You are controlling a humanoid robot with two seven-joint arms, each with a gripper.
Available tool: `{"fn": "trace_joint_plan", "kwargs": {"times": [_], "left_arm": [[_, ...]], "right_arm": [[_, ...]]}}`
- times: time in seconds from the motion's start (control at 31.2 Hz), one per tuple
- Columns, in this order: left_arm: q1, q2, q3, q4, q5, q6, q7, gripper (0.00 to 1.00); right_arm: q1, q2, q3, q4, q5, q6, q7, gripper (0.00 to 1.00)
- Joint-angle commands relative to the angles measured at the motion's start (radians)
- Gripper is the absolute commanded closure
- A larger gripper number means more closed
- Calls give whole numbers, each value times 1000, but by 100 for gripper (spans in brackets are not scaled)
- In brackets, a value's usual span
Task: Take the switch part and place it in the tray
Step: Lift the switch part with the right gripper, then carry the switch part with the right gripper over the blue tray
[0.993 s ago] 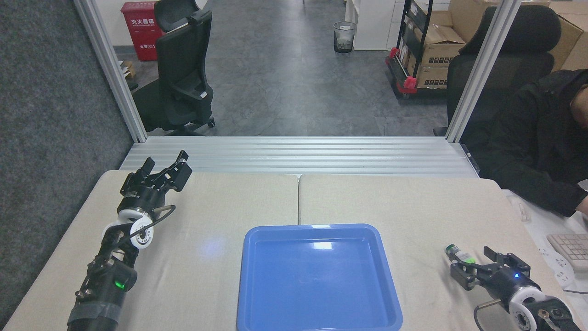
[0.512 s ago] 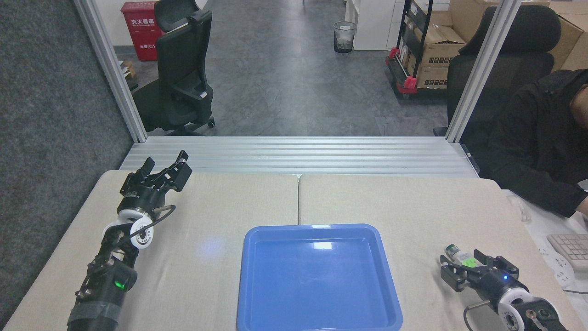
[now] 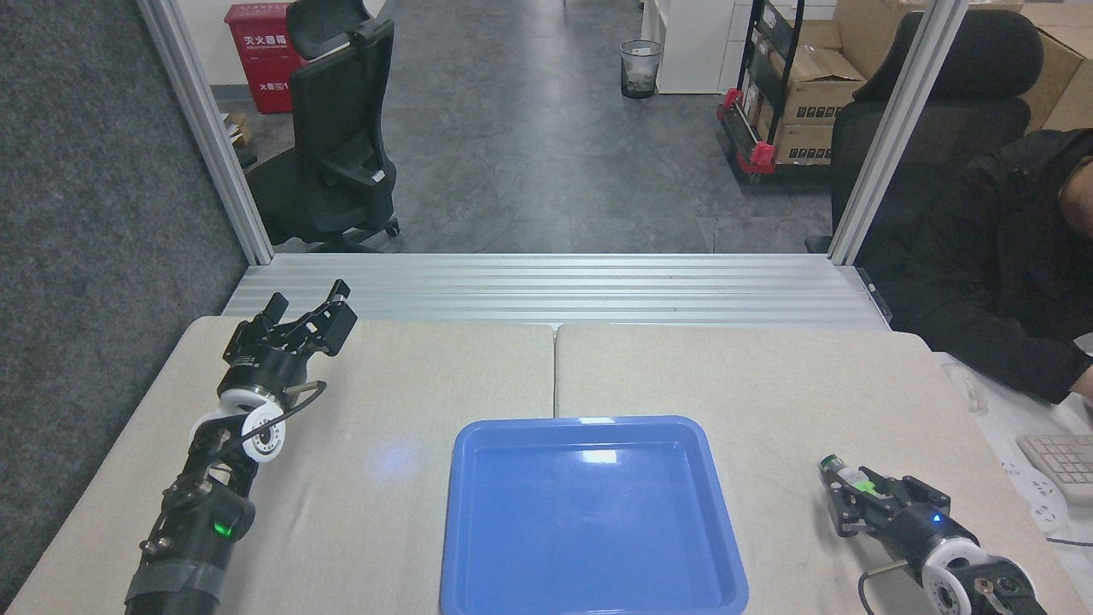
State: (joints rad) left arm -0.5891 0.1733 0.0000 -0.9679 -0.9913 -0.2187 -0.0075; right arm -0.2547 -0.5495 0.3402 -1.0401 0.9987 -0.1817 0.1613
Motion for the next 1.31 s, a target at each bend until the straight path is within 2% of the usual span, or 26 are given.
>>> {"fn": "trace_joint_plan", "kwargs": {"times": [0.0,0.13,0.26,0.45,0.54,0.64,0.77,0.9,1.02,1.12,1.28], "left_arm": [[0,0,-23,0,0,-1,0,0],[0,0,-23,0,-1,-1,0,0],[0,0,-23,0,0,-1,0,0],[0,0,-25,0,0,-1,0,0],[0,0,-25,0,0,-1,0,0],[0,0,-23,0,-1,-1,0,0],[0,0,-23,0,0,-1,0,0],[0,0,-23,0,-1,-1,0,0],[0,0,-23,0,0,-1,0,0],[0,0,-23,0,0,-1,0,0],[0,0,-23,0,0,1,0,0]], "right_arm": [[-3,10,-41,9,-9,4,1,100],[-11,7,-61,-3,-11,2,0,100],[-90,10,-63,-26,-14,-1,0,100],[-168,2,-61,-196,-15,-33,6,100],[-185,13,-38,-224,-11,-62,30,100],[-189,37,41,-239,-8,-85,41,100],[-186,69,132,-282,-3,-88,41,100],[-163,137,190,-301,9,-90,55,100],[-91,186,229,-302,72,-90,67,100],[-41,206,229,-302,107,-91,67,100],[-26,211,215,-302,112,-91,66,100]]}}
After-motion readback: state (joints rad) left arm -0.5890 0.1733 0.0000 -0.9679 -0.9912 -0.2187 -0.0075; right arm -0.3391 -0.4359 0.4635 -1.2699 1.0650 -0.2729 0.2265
